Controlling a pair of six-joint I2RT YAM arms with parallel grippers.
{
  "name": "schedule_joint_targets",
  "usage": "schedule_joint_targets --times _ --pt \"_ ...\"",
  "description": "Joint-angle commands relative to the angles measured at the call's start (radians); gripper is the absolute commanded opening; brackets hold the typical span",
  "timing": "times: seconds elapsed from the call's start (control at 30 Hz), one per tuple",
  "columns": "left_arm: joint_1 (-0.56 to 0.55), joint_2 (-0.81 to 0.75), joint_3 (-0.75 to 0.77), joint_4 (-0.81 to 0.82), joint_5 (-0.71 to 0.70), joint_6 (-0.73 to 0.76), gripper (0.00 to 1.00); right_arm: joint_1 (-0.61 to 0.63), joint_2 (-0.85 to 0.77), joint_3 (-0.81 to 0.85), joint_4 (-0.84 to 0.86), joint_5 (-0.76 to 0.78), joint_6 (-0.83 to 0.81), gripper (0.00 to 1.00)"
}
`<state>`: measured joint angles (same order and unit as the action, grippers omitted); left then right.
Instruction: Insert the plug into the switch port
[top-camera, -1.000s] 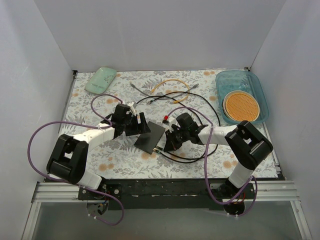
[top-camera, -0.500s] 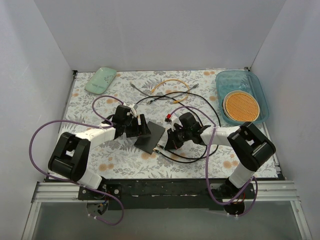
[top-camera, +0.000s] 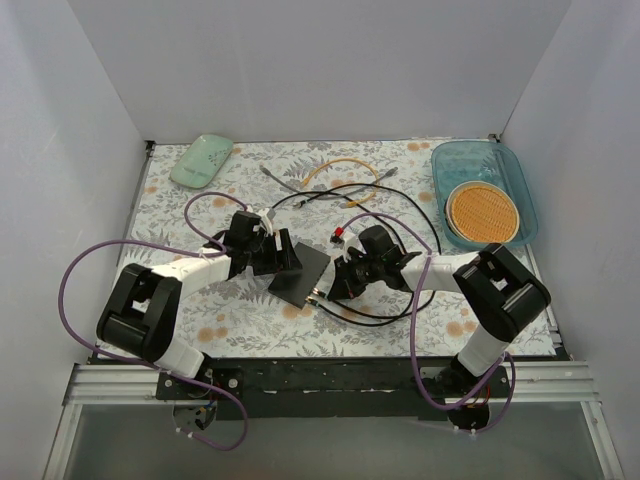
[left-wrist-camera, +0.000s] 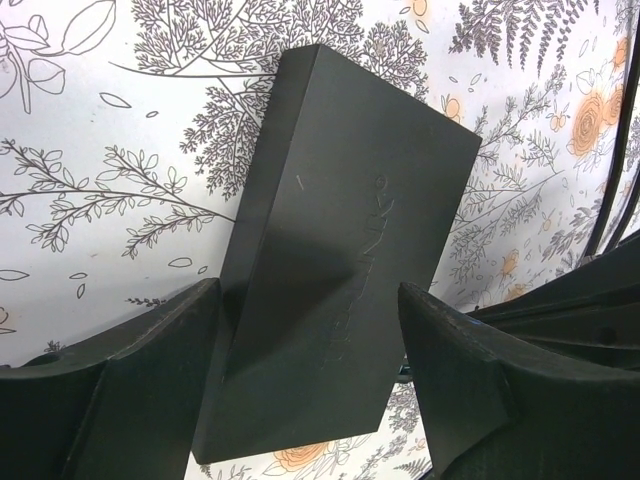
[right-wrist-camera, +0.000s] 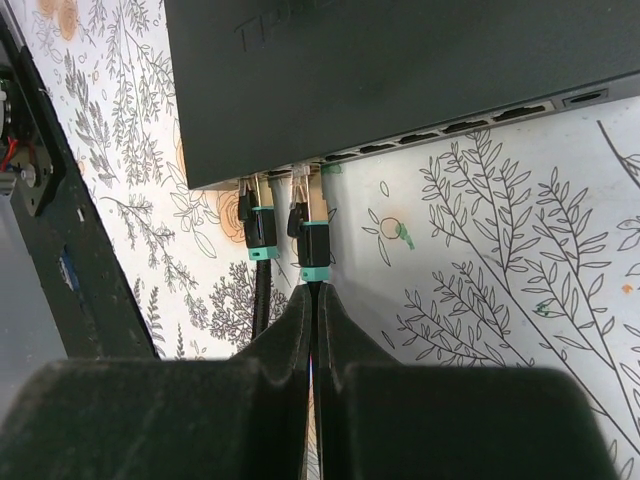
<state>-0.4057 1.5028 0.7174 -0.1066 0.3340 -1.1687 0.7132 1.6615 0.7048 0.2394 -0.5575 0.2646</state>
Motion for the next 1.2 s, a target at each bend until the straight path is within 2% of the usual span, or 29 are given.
schedule_joint_targets --times 0.0,0.3,0.7,0.9,1.17 --pt "0.005 -0.003 -0.021 0.044 0.053 -0.002 0.70 -0.003 0.017 -0.004 0.103 -0.033 0.045 0.01" --pt "0.004 -0.019 -0.047 0.062 0.076 -0.006 0.67 -0.003 0.004 -0.005 0.147 0.021 0.119 0.01" --pt "0.001 -0.038 -0.111 0.100 0.092 -0.057 0.65 -0.003 -0.005 -0.159 0.469 0.031 0.369 0.01" --pt "0.001 -0.035 -0.133 0.145 0.105 -0.069 0.64 -0.004 -0.035 -0.232 0.627 0.031 0.404 0.01" --pt "-0.001 -0.039 -0.141 0.150 0.103 -0.071 0.64 -0.003 -0.037 -0.254 0.658 0.051 0.413 0.01"
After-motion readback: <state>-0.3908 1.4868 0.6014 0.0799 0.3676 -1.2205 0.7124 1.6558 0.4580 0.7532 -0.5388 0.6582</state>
